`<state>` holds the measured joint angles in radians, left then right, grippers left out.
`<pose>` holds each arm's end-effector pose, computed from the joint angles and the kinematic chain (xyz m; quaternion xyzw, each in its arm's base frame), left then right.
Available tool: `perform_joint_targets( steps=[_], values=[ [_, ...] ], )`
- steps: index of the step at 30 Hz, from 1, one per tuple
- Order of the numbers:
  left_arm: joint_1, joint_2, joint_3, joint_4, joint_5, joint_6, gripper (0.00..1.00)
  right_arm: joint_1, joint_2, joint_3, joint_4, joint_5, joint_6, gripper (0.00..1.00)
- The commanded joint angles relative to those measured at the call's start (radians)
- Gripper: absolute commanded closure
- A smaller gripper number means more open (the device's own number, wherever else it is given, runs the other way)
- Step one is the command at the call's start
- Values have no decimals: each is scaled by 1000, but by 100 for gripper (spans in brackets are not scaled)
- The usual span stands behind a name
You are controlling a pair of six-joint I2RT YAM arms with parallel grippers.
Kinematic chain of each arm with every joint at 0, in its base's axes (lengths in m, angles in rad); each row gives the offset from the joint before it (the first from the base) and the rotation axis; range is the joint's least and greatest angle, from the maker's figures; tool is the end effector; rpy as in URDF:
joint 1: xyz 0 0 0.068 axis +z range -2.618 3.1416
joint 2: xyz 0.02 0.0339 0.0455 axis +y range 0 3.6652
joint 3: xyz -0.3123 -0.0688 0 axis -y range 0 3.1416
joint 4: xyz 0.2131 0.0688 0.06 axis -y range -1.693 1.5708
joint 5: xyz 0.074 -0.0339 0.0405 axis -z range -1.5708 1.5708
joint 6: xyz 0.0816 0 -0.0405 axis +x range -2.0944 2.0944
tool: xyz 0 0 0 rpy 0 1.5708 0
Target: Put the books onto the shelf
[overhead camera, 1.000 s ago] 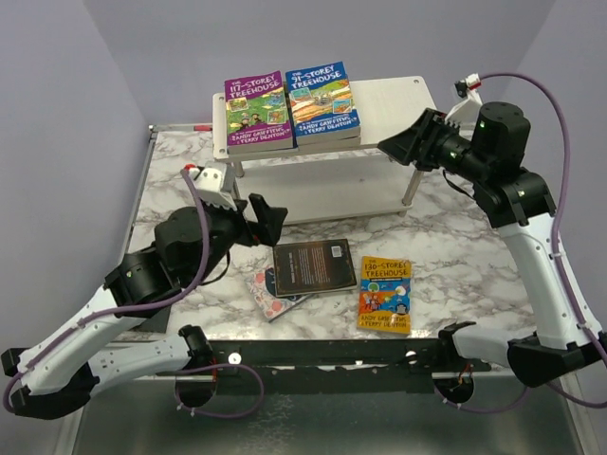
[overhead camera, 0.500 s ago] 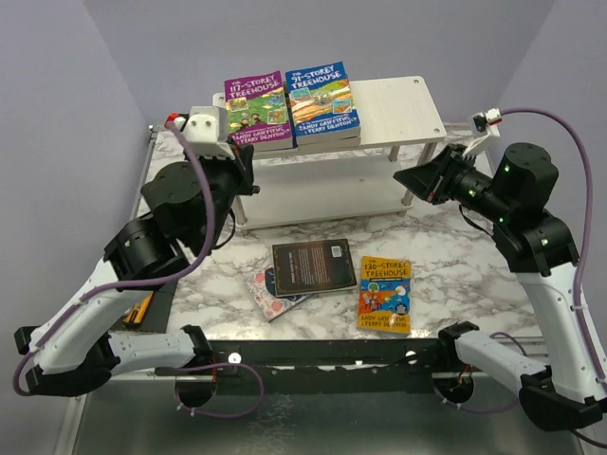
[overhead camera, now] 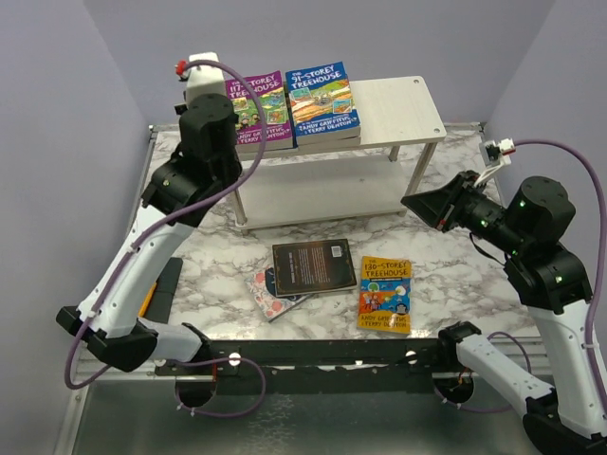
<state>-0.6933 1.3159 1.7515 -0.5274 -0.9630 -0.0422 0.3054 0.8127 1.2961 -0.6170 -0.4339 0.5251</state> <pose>0.2191 -0.0950 0.5490 -0.0863 0.7202 0.1045 0.6804 0.0973 0.0666 0.4727 -0.0603 0.7462 0.4076 0.5229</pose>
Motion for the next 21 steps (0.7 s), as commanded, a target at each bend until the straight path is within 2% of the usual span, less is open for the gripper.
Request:
perform_joint_targets(
  steps=[1,6,10,15,21],
  values=[
    [173,56,84,-63,177,-34,100,-3,-31,-44,-28,-36,1,80],
    [365,87,60,-57,443,-120,100,-4,-52,-72,-37,-42,-6,80],
    [467,107,40,-36,657,-165,100,-3,-70,-87,-46,-37,-16,80],
    [507,141,38,-34,808,-196,100,-3,-87,-94,-56,-34,-25,79],
    [508,166,28,-40,878,-199,100,-3,-107,-102,-66,-27,-29,77]
  ],
)
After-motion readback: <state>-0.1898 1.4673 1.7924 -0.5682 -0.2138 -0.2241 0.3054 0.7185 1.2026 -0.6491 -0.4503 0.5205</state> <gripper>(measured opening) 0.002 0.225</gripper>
